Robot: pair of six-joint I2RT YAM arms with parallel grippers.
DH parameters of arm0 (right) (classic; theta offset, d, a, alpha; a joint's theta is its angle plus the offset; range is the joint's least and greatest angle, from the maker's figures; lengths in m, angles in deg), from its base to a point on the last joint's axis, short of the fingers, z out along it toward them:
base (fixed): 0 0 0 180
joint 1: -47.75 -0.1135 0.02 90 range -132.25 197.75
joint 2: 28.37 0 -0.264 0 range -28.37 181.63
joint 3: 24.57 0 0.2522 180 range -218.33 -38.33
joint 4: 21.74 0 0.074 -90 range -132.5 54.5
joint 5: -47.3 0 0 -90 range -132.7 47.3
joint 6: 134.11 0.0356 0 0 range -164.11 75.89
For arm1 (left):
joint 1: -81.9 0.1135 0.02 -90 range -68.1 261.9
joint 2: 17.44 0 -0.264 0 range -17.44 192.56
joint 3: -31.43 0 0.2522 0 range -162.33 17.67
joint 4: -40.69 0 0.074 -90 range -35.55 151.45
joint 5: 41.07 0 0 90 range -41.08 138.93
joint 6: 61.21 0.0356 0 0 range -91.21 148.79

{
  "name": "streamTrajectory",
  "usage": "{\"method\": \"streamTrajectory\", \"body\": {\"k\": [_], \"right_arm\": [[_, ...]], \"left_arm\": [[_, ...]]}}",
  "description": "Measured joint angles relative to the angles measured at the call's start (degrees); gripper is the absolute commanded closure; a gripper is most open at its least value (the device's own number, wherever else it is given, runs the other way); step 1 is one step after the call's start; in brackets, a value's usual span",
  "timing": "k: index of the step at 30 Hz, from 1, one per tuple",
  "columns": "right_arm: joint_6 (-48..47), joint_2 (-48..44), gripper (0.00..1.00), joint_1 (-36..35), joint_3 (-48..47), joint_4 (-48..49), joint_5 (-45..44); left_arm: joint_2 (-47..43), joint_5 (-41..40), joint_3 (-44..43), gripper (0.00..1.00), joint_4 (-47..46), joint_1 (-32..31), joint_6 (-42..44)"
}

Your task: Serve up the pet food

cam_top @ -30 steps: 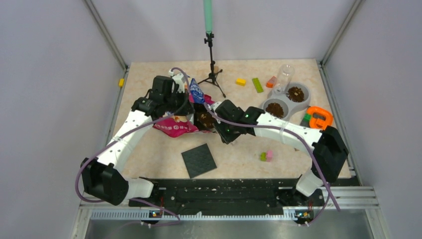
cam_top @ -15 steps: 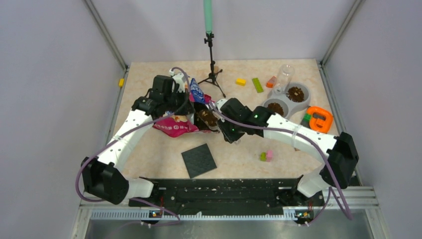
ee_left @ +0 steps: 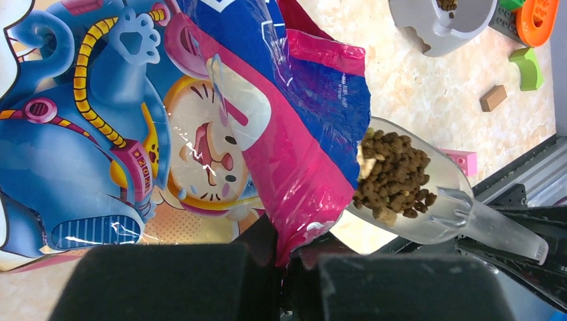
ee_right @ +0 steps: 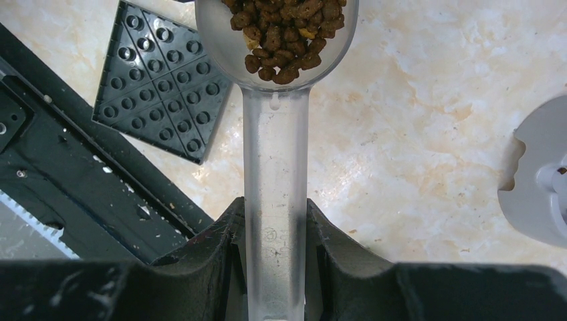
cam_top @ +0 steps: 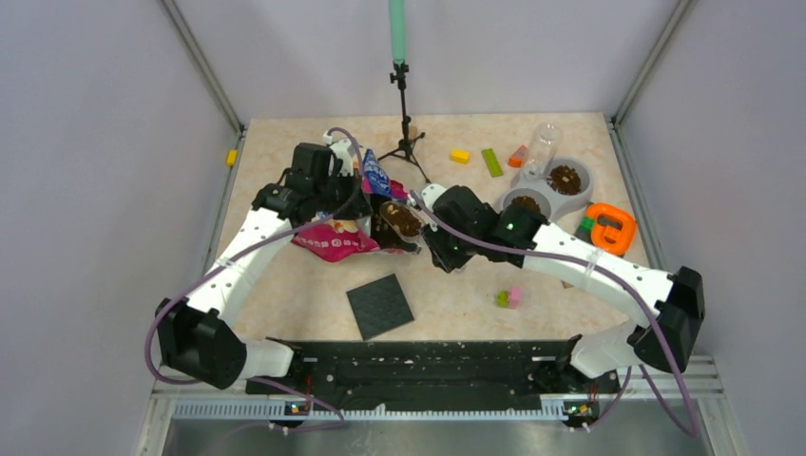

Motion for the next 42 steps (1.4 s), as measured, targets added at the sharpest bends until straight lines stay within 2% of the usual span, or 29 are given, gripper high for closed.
{"method": "streamTrajectory", "body": {"k": [13,24,42], "right_arm": [[1.3,-4.9,1.0,-0.5,1.1,-4.1,-2.1],[2.9,-8.5,1.0,0.5,2.0,-8.8,-7.2],[5.5,-10.5,1.0,26.8,4.2,-14.1,-5.8]], "left_arm": [[1.0,-1.0,-0.3,1.0,-0.3,-0.1,-2.1],[2.2,-1.2,-1.3,1.0,-0.4,-0.1,-3.0],[2.3,-1.7,-1.3,1.0,-0.4,-0.1,-4.3]]}}
